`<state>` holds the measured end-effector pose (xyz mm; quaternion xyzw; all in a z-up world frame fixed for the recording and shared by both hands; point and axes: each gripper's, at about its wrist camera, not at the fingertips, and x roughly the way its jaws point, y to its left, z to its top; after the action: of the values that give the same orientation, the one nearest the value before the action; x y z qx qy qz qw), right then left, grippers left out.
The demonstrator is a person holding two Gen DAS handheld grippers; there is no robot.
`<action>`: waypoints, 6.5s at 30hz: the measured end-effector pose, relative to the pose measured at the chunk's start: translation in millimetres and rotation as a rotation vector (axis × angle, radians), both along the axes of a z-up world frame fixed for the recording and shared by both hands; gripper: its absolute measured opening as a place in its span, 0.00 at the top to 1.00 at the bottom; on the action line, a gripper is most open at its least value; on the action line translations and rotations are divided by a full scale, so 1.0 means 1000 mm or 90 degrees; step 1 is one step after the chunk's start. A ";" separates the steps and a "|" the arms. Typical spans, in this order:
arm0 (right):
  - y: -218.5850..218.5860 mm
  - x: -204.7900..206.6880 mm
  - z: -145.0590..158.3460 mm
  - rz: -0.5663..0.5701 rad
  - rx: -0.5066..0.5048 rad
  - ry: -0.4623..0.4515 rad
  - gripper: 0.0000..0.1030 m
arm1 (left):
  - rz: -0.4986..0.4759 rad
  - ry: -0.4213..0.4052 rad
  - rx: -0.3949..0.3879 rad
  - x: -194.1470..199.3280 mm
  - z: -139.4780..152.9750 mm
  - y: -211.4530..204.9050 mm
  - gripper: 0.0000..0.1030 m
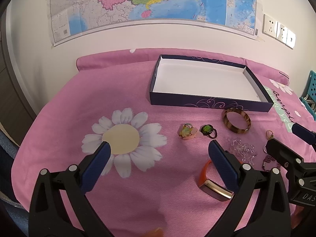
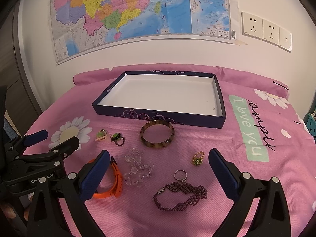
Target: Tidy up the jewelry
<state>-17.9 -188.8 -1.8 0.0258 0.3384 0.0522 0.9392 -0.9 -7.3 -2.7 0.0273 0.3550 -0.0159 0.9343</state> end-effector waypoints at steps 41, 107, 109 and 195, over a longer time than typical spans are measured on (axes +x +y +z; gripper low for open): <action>0.003 -0.001 0.001 0.001 -0.004 0.002 0.06 | 0.003 0.002 -0.003 0.002 -0.003 0.000 0.05; -0.049 -0.001 -0.018 0.010 0.004 0.062 0.19 | -0.136 0.044 0.006 0.004 -0.024 -0.015 0.07; -0.045 0.003 -0.017 0.018 0.005 0.061 0.21 | -0.141 0.046 0.008 0.003 -0.024 -0.017 0.08; -0.069 0.167 0.017 0.062 0.018 0.100 0.95 | -0.166 0.082 -0.104 0.175 0.021 -0.044 0.93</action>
<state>148.9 -258.2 15.2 0.0270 0.4110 0.1003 0.9057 174.1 -51.5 18.4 -0.0038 0.4050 -0.1676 0.8988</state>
